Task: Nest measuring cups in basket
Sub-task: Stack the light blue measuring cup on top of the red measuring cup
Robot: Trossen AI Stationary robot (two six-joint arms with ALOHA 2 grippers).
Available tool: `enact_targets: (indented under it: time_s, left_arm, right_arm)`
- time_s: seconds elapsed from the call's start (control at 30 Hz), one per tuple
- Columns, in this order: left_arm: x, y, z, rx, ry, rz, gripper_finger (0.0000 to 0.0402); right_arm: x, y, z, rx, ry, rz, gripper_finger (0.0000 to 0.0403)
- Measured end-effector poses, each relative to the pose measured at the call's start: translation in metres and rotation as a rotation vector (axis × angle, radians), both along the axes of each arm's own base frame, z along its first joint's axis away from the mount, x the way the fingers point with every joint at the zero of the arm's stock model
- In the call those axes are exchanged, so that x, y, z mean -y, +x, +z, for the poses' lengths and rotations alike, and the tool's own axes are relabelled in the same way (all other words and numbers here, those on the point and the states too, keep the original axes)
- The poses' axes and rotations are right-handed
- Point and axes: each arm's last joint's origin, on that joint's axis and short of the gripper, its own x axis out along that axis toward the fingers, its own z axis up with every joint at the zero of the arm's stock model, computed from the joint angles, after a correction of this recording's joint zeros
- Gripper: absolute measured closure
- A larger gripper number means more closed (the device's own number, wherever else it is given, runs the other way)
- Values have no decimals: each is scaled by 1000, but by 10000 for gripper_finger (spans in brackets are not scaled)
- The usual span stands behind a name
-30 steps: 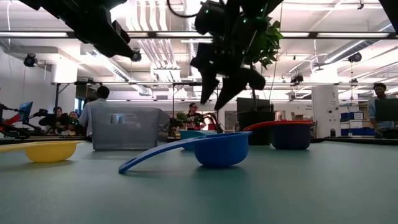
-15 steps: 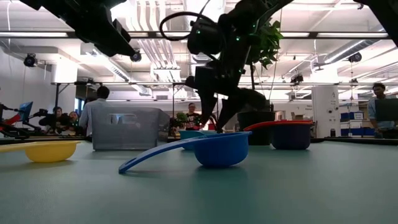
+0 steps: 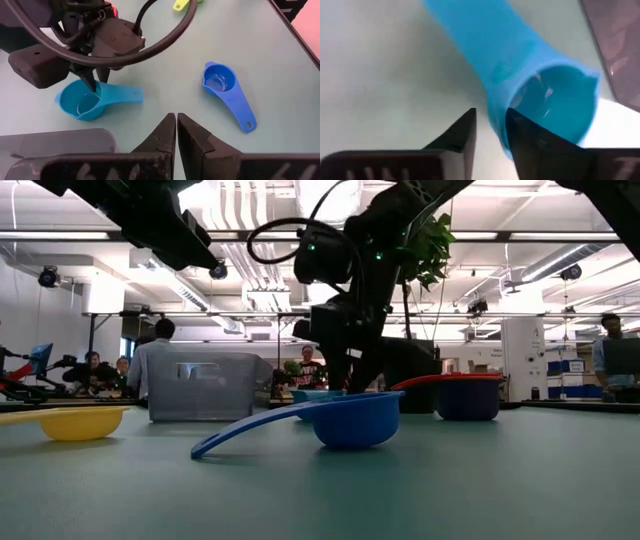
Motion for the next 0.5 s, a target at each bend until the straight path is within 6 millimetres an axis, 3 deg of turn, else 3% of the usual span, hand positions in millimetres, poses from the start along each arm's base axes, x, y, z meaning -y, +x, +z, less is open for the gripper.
enact_targets:
  time_s: [0.2, 0.5]
  left_arm:
    - [0, 0, 0, 2, 0, -1, 402]
    - [0, 1, 2, 25, -5, -1, 402]
  right_arm:
    - [-6, 0, 5, 26, 34, -81, 384]
    - [-12, 2, 17, 47, 101, -269, 393]
